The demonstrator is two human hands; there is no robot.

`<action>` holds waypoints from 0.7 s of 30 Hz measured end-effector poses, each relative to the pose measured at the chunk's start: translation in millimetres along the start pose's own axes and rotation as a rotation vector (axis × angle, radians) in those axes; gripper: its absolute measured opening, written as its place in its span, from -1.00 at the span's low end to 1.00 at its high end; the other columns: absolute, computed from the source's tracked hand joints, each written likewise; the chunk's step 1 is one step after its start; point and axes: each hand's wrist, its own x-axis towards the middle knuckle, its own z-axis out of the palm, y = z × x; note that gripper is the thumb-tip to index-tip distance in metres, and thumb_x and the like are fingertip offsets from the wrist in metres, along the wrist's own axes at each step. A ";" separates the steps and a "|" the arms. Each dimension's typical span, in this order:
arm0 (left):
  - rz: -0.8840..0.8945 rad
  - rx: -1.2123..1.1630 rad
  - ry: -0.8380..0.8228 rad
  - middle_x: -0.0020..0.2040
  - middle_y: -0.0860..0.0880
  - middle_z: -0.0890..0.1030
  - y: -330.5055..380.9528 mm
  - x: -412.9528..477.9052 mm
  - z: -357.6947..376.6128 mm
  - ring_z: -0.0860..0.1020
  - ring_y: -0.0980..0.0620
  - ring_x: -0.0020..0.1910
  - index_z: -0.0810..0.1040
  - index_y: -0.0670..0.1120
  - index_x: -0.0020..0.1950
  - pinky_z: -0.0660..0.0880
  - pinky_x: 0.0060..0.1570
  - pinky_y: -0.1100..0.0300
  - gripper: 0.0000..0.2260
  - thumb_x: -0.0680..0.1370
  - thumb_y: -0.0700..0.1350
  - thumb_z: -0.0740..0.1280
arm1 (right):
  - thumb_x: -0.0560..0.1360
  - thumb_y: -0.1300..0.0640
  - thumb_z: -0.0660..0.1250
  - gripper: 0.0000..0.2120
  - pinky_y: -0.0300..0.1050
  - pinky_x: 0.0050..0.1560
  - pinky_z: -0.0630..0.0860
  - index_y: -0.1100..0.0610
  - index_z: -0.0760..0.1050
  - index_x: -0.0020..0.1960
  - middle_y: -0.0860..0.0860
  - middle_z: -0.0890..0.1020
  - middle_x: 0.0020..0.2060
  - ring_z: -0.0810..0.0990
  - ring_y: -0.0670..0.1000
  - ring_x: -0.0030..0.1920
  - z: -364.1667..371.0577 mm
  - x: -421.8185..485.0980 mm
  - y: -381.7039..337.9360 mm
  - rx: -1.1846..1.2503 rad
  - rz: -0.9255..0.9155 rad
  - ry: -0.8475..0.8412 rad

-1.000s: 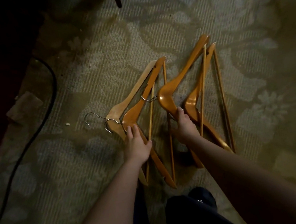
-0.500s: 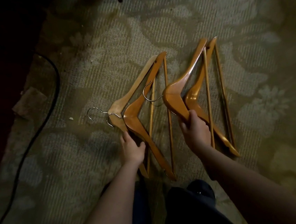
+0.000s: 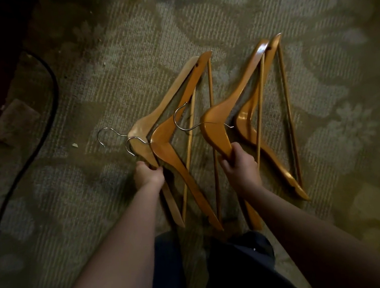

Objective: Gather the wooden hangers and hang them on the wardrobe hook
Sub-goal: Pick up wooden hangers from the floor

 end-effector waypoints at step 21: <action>0.275 -0.141 -0.061 -0.09 -0.01 0.55 24.4 -104.9 -123.1 0.53 0.01 -0.06 0.49 -0.07 0.06 0.45 0.00 0.11 -0.87 0.57 -0.23 0.21 | 0.52 0.18 0.26 -0.66 0.02 0.09 0.53 0.07 0.36 0.28 0.04 0.56 0.06 0.57 0.05 0.08 -76.2 -85.0 -58.9 0.046 0.083 0.190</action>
